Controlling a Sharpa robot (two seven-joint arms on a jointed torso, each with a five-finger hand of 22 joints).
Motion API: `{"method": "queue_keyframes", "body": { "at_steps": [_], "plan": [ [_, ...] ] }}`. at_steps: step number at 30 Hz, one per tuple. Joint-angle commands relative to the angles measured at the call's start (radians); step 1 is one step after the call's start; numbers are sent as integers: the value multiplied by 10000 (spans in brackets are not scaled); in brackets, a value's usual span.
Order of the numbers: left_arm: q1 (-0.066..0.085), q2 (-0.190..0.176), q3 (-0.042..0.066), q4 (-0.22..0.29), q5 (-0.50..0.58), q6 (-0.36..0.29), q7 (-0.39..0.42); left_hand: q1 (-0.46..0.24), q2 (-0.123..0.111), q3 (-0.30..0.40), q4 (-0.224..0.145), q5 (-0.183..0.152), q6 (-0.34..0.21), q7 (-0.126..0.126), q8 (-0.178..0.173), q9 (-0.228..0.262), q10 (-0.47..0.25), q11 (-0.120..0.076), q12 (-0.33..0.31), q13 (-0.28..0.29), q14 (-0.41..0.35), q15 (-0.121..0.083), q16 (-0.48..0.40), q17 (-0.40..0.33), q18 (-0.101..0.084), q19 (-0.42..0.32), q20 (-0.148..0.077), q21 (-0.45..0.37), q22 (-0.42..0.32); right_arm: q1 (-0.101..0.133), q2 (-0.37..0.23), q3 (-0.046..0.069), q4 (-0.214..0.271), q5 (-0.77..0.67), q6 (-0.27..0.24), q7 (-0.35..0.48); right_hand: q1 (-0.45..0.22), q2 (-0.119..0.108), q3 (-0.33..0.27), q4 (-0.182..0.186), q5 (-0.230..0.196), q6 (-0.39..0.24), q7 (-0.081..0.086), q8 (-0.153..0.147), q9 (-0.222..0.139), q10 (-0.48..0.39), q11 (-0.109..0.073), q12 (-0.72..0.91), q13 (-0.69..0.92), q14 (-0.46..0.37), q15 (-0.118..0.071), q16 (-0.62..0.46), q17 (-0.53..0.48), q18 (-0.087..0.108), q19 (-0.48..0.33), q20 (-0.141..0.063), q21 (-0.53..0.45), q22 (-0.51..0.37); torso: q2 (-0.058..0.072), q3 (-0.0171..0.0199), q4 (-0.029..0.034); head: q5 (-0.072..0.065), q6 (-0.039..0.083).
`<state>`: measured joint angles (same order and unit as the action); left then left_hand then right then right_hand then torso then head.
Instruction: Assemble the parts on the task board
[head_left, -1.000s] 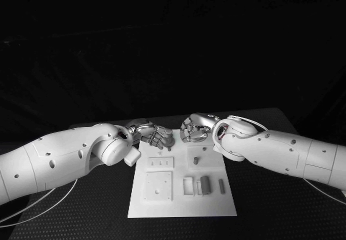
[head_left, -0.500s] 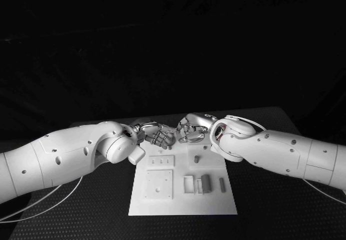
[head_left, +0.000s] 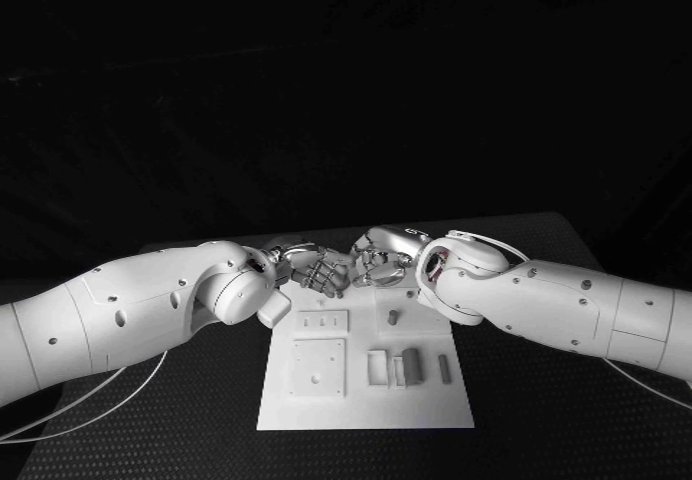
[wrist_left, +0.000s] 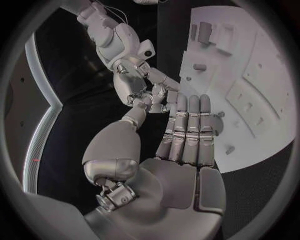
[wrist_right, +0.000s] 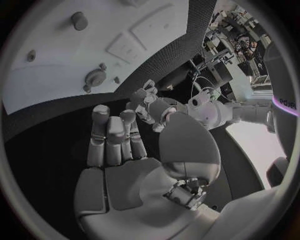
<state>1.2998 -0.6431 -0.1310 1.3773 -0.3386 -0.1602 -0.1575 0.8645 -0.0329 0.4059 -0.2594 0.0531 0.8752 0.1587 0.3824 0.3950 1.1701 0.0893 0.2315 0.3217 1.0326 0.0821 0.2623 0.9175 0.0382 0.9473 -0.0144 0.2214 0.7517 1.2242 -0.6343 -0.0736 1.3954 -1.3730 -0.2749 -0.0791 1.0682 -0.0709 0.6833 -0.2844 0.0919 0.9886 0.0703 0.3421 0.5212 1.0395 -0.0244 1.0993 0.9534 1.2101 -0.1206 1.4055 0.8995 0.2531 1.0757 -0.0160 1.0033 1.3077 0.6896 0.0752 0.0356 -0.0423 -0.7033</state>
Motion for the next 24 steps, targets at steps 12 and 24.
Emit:
{"method": "queue_keyframes", "body": {
  "at_steps": [12,24],
  "plan": [
    [8,19,6,74,-110,477,-67,-53,145,5,-79,-36,193,-33,-11,0,27,-71,126,83,146,-19,-16,88,53,114,-24,-49,42,1,68,9,24,-21,-7,78,-27,63,46,-5,33,689,120,234,436,88,-15,30,17,-11,-76,53,10,87,76,-21,40,168,1,-7,5,-27,-5],
    [6,66,5,-19,-211,459,-184,-94,125,-8,-80,-37,203,-24,-19,-5,22,-73,136,99,154,-25,-21,114,45,123,-32,-54,51,1,76,12,101,-21,-29,109,-32,63,50,-6,33,691,119,231,440,91,-17,27,19,-7,-78,50,10,86,81,-26,39,166,1,0,1,-13,-16]
  ]
}}
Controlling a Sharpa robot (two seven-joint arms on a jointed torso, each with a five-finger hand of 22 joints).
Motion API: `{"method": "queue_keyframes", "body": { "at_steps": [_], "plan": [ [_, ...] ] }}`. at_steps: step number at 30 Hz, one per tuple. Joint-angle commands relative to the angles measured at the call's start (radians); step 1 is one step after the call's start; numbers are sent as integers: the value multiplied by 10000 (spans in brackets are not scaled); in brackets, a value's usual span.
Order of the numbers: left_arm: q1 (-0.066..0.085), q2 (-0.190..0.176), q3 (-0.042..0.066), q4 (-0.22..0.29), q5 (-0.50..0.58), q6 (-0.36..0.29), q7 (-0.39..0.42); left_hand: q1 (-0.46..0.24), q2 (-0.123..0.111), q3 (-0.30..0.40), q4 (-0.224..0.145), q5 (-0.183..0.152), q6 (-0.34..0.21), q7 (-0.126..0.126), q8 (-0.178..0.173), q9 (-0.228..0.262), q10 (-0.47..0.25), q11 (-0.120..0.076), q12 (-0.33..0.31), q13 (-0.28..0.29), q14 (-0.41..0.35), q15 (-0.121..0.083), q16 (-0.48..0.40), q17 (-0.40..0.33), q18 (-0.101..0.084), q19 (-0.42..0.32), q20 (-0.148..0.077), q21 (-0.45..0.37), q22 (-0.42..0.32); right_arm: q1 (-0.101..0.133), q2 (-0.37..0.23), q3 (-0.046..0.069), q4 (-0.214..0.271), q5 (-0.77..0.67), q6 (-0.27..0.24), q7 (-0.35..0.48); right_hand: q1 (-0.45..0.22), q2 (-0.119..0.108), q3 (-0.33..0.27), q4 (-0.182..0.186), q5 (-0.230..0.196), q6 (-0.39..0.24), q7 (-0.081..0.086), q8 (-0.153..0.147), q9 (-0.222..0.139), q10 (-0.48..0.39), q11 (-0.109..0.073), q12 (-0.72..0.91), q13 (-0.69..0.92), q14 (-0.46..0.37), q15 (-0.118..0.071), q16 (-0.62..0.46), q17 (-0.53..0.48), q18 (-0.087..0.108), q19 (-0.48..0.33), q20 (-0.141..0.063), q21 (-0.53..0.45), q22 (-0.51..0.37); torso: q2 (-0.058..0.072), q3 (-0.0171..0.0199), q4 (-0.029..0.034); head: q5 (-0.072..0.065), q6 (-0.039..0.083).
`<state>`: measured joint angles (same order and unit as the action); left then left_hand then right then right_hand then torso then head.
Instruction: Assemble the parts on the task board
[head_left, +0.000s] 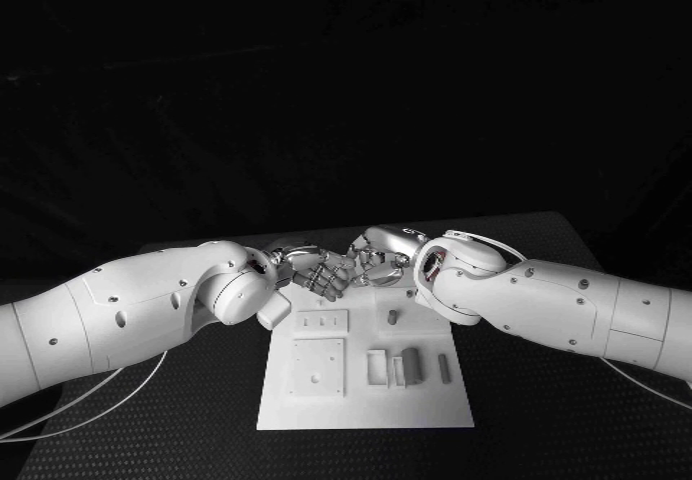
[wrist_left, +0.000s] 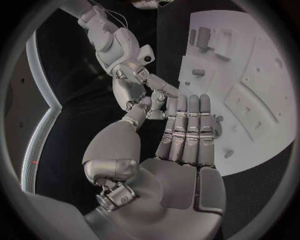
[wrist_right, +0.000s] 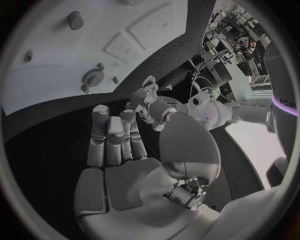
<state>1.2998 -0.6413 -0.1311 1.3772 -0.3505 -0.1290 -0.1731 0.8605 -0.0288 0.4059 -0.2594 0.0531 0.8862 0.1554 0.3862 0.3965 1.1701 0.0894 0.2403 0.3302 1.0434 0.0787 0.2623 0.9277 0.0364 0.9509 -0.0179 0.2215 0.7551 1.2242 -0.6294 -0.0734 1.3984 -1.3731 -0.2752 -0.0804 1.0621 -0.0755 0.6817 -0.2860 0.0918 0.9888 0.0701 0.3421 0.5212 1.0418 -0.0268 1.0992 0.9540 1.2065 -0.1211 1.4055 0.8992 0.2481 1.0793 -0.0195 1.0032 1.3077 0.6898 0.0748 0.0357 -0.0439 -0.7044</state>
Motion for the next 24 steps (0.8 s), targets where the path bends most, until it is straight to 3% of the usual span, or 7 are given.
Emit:
{"method": "queue_keyframes", "body": {
  "at_steps": [1,24],
  "plan": [
    [6,52,6,-36,-93,138,-34,-61,82,-10,-78,-37,92,12,-60,-22,19,-73,48,16,45,10,-22,15,62,87,2,-55,18,1,26,11,78,-20,-24,122,29,110,66,10,35,689,120,230,440,68,7,27,12,28,-74,49,13,137,46,8,40,166,-1,4,0,4,-5],
    [-3,184,1,-71,-159,152,-122,-93,96,7,-74,-36,78,26,-88,-38,-9,-65,51,38,37,10,-46,51,55,87,-8,-74,28,1,171,16,102,-9,58,132,18,107,71,7,34,690,119,224,446,72,5,21,16,34,-77,43,14,137,52,0,37,162,4,2,1,8,-48]
  ]
}}
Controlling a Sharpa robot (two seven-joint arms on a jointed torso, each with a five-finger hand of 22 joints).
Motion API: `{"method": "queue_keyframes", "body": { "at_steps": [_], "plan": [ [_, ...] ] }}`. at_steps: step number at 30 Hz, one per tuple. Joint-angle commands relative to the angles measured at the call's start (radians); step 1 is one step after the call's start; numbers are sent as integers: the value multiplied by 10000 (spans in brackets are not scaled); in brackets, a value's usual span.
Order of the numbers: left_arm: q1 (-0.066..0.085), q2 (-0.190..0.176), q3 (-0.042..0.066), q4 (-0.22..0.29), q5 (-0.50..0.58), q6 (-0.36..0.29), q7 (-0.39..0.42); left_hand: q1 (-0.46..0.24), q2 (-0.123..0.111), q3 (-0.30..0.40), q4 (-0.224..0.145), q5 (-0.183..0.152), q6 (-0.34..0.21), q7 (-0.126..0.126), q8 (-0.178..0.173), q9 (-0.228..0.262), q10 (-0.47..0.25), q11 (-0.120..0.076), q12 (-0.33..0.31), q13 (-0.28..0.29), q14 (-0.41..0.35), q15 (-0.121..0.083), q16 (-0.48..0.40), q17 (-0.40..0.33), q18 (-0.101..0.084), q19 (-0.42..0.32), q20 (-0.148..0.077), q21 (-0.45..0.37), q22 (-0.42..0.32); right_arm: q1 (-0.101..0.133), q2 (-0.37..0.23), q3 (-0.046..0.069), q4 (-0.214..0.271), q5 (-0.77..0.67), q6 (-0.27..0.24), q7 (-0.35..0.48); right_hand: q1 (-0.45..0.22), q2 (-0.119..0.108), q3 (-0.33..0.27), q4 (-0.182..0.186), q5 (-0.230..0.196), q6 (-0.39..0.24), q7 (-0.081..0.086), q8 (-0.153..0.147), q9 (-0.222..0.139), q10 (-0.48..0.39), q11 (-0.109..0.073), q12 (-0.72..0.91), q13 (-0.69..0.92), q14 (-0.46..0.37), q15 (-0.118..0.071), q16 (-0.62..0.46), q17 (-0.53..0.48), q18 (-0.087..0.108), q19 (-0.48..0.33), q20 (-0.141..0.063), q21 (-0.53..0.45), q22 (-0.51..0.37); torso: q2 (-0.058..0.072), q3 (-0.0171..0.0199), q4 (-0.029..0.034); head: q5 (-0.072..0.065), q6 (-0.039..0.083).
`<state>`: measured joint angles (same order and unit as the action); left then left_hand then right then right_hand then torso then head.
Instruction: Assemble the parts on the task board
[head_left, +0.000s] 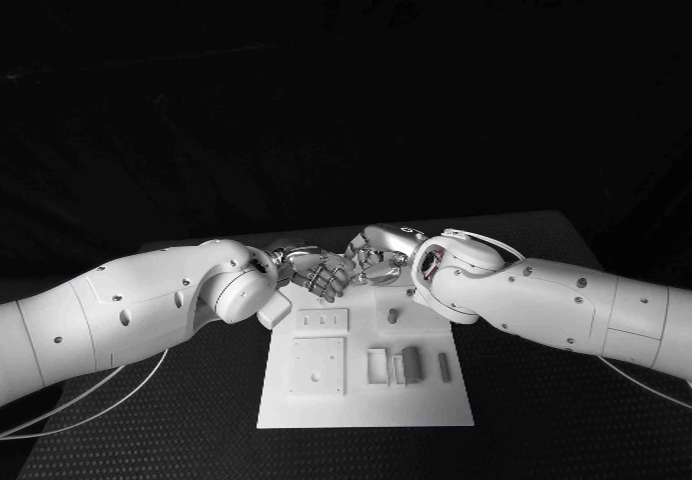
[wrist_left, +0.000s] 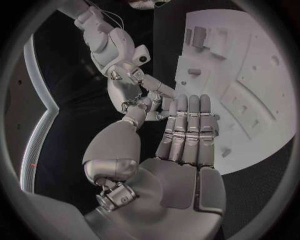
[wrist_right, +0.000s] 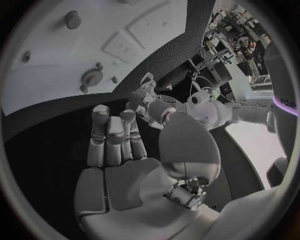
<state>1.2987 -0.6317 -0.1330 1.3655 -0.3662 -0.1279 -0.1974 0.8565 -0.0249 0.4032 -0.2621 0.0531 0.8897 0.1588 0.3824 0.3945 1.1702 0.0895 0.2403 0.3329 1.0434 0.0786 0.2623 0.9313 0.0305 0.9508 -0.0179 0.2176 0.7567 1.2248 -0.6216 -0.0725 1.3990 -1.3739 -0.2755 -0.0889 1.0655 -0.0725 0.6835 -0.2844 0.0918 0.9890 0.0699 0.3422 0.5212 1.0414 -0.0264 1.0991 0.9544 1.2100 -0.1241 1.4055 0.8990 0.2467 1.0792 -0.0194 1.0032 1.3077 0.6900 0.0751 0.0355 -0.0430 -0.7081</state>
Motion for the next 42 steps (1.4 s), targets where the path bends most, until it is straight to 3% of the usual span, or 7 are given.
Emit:
{"method": "queue_keyframes", "body": {
  "at_steps": [1,15,31,42],
  "plan": [
    [8,89,19,41,-3,134,121,-53,56,35,-48,-36,42,-9,-52,-18,-10,-66,51,11,38,10,-47,16,114,87,-8,-35,12,-4,103,7,96,0,67,217,-17,78,54,-9,34,689,121,222,446,76,1,21,12,-1,-47,43,17,151,53,-1,37,161,2,-1,3,-2,-11],
    [8,133,18,5,123,115,162,-73,139,63,-33,-34,57,-15,-59,-24,-18,-67,61,31,44,6,-63,46,108,95,-12,-47,22,-4,257,6,-38,8,205,197,-23,81,57,-9,34,688,120,218,449,77,1,17,14,0,-48,39,17,151,53,-3,34,160,3,2,2,-20,-31],
    [6,199,17,-22,95,275,153,252,759,375,-197,-39,363,-202,39,9,165,-196,121,138,132,-52,-108,204,52,134,-61,-93,87,-5,374,5,-66,7,283,210,-29,84,59,-10,34,688,120,215,452,78,1,14,16,0,-48,36,19,151,53,-5,31,158,4,1,6,-47,-78],
    [-8,294,15,-112,95,336,124,58,606,404,-64,-41,414,-220,38,9,224,-207,75,159,154,-58,-135,254,24,145,-71,-114,109,-6,434,5,-123,9,356,217,-30,87,61,-11,34,688,120,213,454,78,0,13,18,1,-47,35,20,151,52,-6,29,158,2,0,2,-65,-93]
  ]
}}
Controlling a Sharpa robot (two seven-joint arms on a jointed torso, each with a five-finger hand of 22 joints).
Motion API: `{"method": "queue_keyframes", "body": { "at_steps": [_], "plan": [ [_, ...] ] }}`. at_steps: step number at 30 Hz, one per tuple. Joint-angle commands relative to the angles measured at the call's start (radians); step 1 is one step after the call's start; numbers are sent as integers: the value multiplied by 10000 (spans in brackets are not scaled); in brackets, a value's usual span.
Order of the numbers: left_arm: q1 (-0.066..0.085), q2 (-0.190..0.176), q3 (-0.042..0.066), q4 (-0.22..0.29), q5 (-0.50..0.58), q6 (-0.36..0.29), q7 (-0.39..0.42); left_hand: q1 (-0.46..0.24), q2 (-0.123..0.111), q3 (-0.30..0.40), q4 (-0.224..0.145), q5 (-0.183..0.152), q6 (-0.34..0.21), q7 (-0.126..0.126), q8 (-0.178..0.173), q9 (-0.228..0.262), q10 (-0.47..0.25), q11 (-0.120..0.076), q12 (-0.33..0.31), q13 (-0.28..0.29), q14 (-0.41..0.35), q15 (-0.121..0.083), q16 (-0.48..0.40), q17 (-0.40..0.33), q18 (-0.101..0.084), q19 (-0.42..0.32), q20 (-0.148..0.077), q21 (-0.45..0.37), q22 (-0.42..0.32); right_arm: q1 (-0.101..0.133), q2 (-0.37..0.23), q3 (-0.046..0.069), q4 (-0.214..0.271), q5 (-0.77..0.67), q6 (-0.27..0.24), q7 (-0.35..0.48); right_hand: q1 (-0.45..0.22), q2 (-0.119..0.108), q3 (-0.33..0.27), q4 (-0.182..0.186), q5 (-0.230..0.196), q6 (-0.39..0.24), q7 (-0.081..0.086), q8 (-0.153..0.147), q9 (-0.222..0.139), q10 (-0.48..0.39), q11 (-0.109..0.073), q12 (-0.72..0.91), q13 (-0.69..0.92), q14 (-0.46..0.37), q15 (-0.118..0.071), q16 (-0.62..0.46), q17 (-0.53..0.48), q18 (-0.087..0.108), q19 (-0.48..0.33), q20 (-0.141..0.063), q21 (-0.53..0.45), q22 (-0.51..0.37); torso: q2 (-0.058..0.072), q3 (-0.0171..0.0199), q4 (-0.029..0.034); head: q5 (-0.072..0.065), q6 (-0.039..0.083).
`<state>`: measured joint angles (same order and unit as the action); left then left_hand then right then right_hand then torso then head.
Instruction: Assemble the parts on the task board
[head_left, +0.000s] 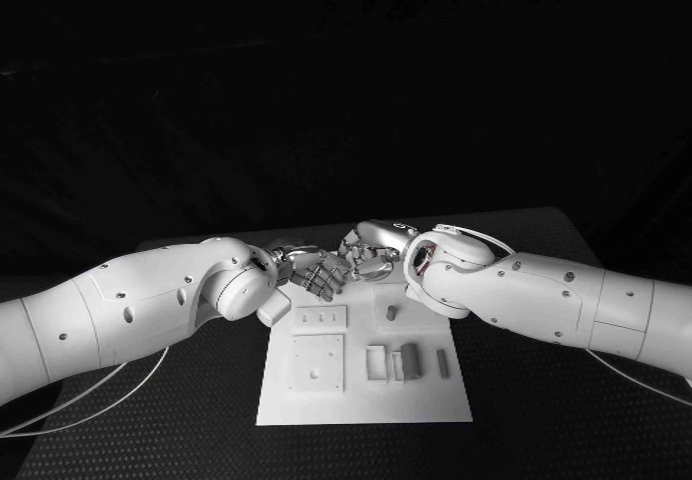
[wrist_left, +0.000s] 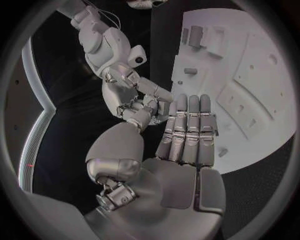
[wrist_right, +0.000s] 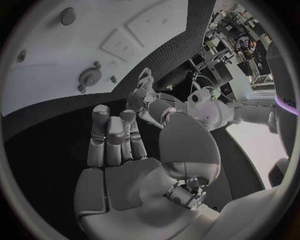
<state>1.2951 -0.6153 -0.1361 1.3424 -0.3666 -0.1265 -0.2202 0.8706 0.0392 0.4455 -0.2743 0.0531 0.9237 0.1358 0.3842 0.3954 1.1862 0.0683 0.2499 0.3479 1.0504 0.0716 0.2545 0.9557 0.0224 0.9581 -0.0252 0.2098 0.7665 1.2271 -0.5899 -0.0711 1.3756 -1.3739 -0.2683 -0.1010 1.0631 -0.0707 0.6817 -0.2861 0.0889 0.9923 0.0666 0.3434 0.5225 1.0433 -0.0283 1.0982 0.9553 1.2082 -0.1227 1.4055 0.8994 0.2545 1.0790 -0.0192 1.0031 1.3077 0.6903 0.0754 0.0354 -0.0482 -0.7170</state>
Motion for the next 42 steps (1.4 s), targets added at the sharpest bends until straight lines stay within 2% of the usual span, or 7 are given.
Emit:
{"method": "queue_keyframes", "body": {
  "at_steps": [1,27,30,32,33,35,42],
  "plan": [
    [26,129,47,121,99,338,345,-95,-48,-17,65,-41,76,10,19,0,66,4,-26,10,84,13,-60,13,104,72,1,-39,13,-29,119,-9,101,9,288,335,-6,69,79,6,64,654,153,201,441,59,20,22,10,19,-61,35,16,73,53,-8,30,158,-2,-3,6,-14,-4],
    [18,118,47,83,99,360,334,-146,-73,172,124,-31,189,-53,23,-1,170,-32,-107,53,106,0,-131,84,75,75,-21,-77,62,-30,221,-13,-172,-7,480,280,-11,82,84,1,63,656,152,196,448,60,19,20,16,19,-60,32,20,73,50,-11,26,158,-3,-1,9,6,-10],
    [18,86,47,52,98,373,327,-156,-26,198,141,-29,196,-52,20,-2,180,-33,-120,56,111,-1,-139,93,75,77,-24,-81,70,-30,205,-13,-183,-7,491,274,-12,82,84,0,63,656,152,195,448,60,19,19,17,19,-60,31,20,73,49,-11,25,158,-5,0,7,9,-9],
    [18,70,47,44,98,360,340,-123,118,275,149,-13,211,-63,14,-6,194,-39,-142,61,119,-6,-154,106,73,77,-28,-89,81,-30,197,-14,-192,-7,510,267,-12,82,84,0,63,656,152,195,449,60,19,19,18,19,-60,31,20,73,49,-11,25,158,-4,-2,7,7,-9],
    [18,65,47,41,98,359,340,-65,270,380,126,98,236,-86,5,-14,209,-49,-170,66,122,-8,-178,115,61,64,-28,-107,89,-30,197,-14,-207,-7,527,267,-13,82,84,-1,63,656,152,195,449,60,19,19,18,19,-60,31,21,73,48,-11,25,158,-4,-2,7,7,-9],
    [18,64,47,35,98,413,328,-51,360,487,56,361,260,-95,-20,-31,223,-43,-228,68,123,-2,-220,134,36,45,-27,-133,111,-31,201,-14,-230,-7,547,278,-13,82,84,-1,63,656,152,194,450,60,19,19,19,19,-60,31,21,73,48,-11,24,158,-2,-4,9,1,-12],
    [18,62,47,34,93,498,313,-62,345,527,-18,413,260,-104,-45,-46,212,-34,-286,62,98,11,-266,143,19,19,-21,-156,129,-32,212,-14,-250,-7,608,294,-16,84,84,-1,63,656,152,193,451,60,20,18,21,18,-59,30,22,73,47,-11,23,159,-2,-1,5,4,-17]
  ]
}}
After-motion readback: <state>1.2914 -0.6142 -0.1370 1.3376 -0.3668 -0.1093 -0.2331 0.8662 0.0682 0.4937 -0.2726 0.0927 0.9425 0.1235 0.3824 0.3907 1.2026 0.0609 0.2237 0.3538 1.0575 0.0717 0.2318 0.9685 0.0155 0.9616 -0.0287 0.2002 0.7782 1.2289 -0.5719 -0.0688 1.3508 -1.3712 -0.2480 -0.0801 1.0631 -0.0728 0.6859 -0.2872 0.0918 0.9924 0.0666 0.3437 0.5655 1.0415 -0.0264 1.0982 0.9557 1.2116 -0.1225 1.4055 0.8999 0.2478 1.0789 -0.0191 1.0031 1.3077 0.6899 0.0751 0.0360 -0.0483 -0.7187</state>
